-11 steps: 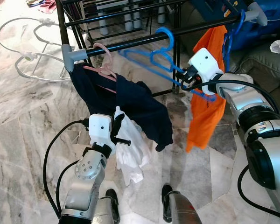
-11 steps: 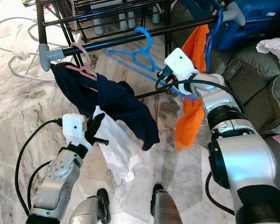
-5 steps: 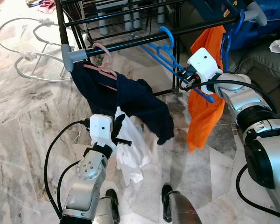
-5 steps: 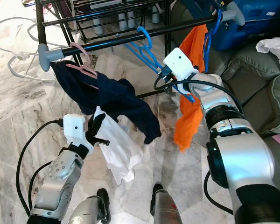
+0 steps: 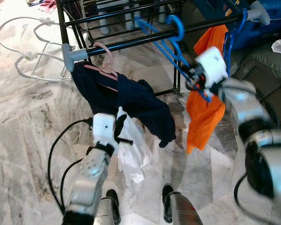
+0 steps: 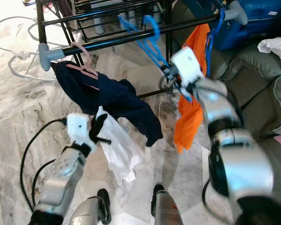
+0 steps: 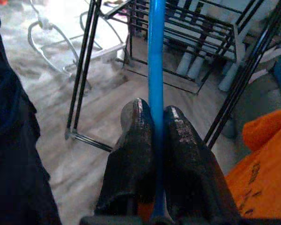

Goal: Hang hanger

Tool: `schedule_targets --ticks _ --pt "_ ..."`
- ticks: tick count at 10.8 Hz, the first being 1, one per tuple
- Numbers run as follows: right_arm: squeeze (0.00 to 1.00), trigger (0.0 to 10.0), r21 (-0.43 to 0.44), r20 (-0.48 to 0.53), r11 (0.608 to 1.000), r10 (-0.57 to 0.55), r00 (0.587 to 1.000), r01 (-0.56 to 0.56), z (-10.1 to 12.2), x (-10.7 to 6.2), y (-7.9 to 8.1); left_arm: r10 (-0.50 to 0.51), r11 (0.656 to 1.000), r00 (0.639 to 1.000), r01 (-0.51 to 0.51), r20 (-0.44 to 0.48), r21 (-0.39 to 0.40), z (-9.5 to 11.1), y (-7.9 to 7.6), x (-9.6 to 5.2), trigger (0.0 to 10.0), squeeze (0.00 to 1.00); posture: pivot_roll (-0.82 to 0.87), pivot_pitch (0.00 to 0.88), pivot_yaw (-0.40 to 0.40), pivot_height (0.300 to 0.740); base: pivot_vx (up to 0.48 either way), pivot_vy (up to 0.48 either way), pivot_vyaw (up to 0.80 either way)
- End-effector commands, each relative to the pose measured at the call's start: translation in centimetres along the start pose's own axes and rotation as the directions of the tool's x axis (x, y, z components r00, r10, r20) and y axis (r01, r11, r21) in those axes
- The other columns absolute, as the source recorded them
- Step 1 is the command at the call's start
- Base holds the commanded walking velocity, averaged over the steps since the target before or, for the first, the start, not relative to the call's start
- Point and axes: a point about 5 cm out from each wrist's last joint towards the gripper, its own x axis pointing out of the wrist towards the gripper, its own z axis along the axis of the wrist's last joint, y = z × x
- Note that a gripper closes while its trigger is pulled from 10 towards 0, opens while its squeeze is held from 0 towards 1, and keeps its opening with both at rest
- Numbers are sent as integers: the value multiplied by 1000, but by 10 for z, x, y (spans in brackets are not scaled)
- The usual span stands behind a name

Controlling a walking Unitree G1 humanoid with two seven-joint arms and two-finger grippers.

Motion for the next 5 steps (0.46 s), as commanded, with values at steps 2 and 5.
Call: schedule_targets --ticks 2,5 --pt "0 0 117 68 992 -57 996 49 -19 -11 18 38 999 999 -37 -25 33 -7 2 3 10000 0 -157 254 71 740 0 0 0" --pt "0 7882 214 31 976 -56 998 48 -52 -26 56 41 997 999 -39 -30 65 -8 3 12 10000 0 -178 242 100 740 0 0 0"
